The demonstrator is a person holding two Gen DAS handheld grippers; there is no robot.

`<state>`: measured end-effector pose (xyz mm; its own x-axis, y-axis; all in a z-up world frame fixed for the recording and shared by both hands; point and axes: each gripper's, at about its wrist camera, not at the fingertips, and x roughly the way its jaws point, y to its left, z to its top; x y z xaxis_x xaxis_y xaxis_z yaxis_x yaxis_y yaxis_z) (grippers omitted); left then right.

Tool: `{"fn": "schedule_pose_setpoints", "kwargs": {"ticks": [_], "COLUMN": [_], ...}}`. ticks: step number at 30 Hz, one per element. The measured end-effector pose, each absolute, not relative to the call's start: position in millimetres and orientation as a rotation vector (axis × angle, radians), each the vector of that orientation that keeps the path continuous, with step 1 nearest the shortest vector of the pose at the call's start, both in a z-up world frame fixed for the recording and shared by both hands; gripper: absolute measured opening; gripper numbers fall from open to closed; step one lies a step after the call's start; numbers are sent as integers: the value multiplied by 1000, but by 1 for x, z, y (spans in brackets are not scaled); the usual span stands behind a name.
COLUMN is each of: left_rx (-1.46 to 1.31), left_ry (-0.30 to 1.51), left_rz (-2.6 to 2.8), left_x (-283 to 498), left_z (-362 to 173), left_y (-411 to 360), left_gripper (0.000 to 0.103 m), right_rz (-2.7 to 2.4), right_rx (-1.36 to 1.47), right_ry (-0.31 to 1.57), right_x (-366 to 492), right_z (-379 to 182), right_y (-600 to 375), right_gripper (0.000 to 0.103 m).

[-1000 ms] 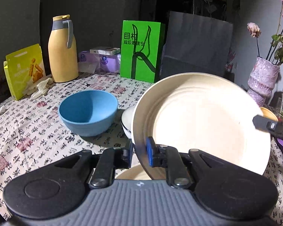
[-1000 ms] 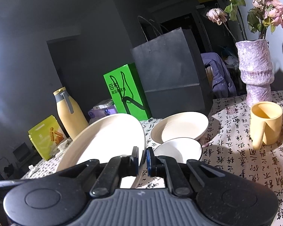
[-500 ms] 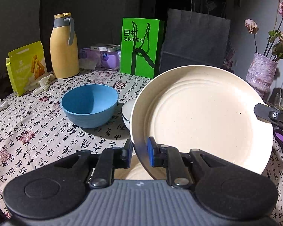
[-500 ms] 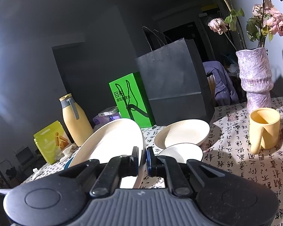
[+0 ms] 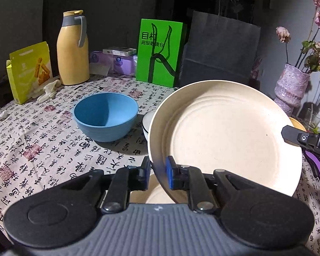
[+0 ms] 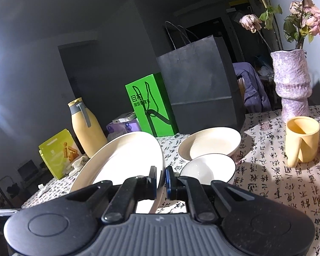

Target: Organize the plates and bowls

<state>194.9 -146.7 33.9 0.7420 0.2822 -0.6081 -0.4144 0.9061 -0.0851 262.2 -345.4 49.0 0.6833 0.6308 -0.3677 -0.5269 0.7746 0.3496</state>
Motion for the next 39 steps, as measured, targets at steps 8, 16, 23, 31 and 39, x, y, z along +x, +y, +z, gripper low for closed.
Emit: {"fn": "schedule_pose_setpoints", "kwargs": {"ticks": [8, 16, 23, 31, 39], "left_rx": [-226, -235, -232, -236, -229], "left_ry": [619, 618, 623, 630, 666], "left_rz": [331, 306, 283, 254, 232], "left_x": [176, 161, 152, 145, 142], "left_z": [37, 38, 37, 33, 18], "left_y": [-150, -145, -142, -135, -126], "left_gripper": [16, 16, 16, 16, 16], "right_rz": [611, 584, 557, 522, 488], "right_rx": [226, 232, 240, 239, 262], "right_ry": [487, 487, 497, 519, 549], "right_x": [237, 215, 201, 188, 179], "right_z": [56, 58, 56, 51, 36], "right_y": [-353, -352, -350, -347, -343], "right_gripper": [8, 8, 8, 8, 8]}}
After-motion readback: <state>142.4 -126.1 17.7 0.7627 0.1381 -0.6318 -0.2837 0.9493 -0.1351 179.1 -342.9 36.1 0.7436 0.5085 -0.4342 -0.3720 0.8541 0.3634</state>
